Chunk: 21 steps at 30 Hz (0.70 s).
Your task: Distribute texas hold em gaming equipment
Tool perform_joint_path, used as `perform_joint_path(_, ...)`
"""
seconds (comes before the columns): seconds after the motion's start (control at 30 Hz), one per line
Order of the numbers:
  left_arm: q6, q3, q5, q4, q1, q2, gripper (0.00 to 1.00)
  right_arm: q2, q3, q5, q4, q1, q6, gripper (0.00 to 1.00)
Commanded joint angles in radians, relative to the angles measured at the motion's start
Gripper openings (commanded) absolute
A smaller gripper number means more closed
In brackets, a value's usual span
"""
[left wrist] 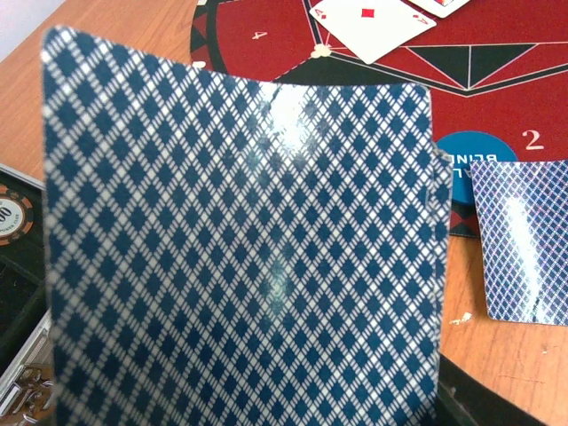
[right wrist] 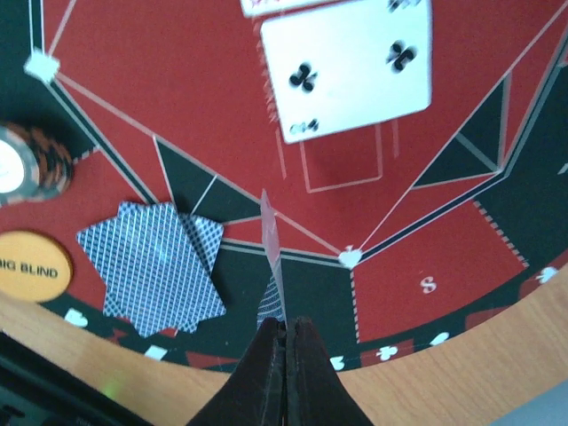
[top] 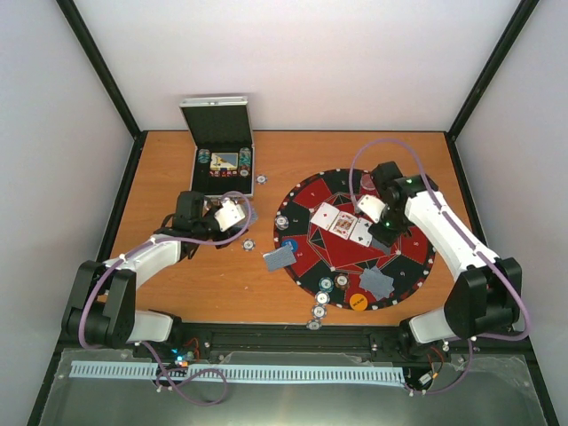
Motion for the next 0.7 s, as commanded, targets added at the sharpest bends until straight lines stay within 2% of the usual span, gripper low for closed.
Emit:
perform_joint_path(0.0, -0.008, 0.035, 0.036, 0.039, 0.012, -0.003, 0.53, 0.039, -0.056, 0.046, -0.005, -0.010, -0.068, 0.03)
perform_joint_path(0.27, -0.006, 0.035, 0.033, 0.033, 0.019, -0.005, 0.53, 0.093, 0.002, 0.029, 0.049, -0.018, -0.061, 0.03)
perform_joint_path(0.37, -0.012, 0.030, 0.037, 0.029, 0.018, -0.004, 0.53, 0.097, 0.066, -0.052, 0.092, -0.015, -0.014, 0.03)
perform_joint_path(0.43, -0.011, 0.033, 0.041, 0.029, 0.019, -0.001, 0.53, 0.087, 0.121, -0.236, 0.169, -0.011, 0.024, 0.03)
perform_joint_path(0.53, 0.001, 0.041, 0.035, 0.026, 0.019, 0.005, 0.53, 0.012, 0.101, -0.624, 0.393, -0.001, 0.099, 0.03)
perform_joint_path(0.6, 0.003, 0.045, 0.030, 0.024, 0.019, 0.009, 0.53, -0.027, 0.014, -0.836, 0.649, 0.012, 0.237, 0.03)
perform_joint_path(0.67, -0.004, 0.053, 0.031, 0.021, 0.019, 0.011, 0.53, -0.015, -0.069, -0.961, 0.924, 0.059, 0.389, 0.03)
